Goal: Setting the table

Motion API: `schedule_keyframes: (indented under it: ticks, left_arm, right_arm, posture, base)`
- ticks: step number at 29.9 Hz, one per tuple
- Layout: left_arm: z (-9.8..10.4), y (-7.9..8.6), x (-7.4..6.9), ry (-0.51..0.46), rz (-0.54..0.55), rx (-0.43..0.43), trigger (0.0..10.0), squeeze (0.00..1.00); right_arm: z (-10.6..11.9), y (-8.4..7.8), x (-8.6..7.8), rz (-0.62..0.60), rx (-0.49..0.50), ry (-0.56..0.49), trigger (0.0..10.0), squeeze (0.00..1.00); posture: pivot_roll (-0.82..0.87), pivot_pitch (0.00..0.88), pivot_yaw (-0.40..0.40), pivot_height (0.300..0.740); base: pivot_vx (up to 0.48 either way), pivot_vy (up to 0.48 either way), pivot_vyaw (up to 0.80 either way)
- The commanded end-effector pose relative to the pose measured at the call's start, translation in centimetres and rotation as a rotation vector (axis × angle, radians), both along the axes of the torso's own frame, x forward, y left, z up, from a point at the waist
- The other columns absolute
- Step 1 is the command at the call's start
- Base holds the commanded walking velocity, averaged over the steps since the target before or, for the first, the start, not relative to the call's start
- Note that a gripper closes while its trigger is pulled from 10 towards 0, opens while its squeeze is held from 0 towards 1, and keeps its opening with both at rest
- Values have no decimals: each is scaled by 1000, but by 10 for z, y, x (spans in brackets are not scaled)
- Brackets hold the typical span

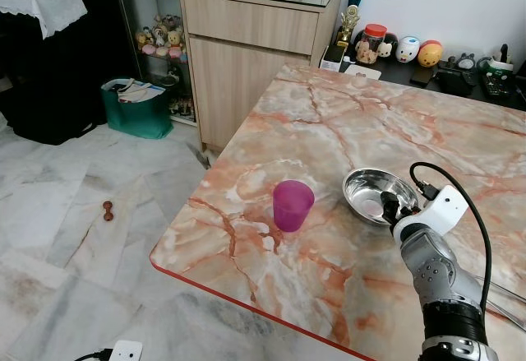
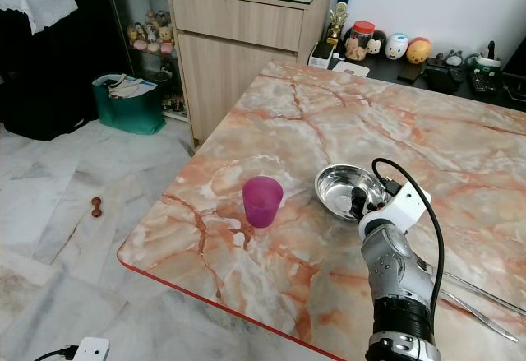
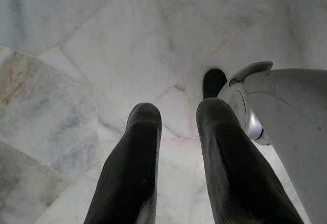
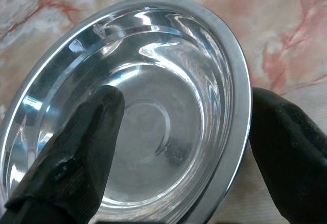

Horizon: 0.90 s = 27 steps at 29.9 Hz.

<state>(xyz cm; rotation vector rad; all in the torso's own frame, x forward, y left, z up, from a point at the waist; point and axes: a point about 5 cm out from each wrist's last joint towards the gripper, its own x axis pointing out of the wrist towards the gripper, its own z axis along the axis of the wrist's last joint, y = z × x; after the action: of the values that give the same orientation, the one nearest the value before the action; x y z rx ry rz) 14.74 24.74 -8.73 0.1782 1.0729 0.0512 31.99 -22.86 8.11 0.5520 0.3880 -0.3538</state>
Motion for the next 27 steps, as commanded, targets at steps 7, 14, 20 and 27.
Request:
schedule_keyframes:
  ticks: [7, 14, 20, 27]
  left_arm:
    - [-1, -4, 0, 2, 4, -12, 10000, 0]
    - [-1, -4, 1, 3, 1, -10, 10000, 0]
    - [-1, -4, 0, 6, 0, -11, 10000, 0]
    - [-1, -4, 0, 9, -2, -14, 10000, 0]
  right_arm:
    - [0, 0, 3, 12, 2, 23, 7137, 0]
    - [0, 2, 3, 17, 7, 20, 0, 0]
    - [-1, 3, 3, 16, 9, 24, 0, 0]
    - [-2, 5, 2, 20, 10, 31, 9098, 0]
  posture:
    - [169, 0, -84, 707]
    - [170, 0, -85, 707]
    - [171, 0, -85, 707]
    - [168, 0, -82, 707]
  base:
    - [0, 0, 0]
    - [0, 0, 0]
    - [0, 0, 0]
    - [0, 0, 0]
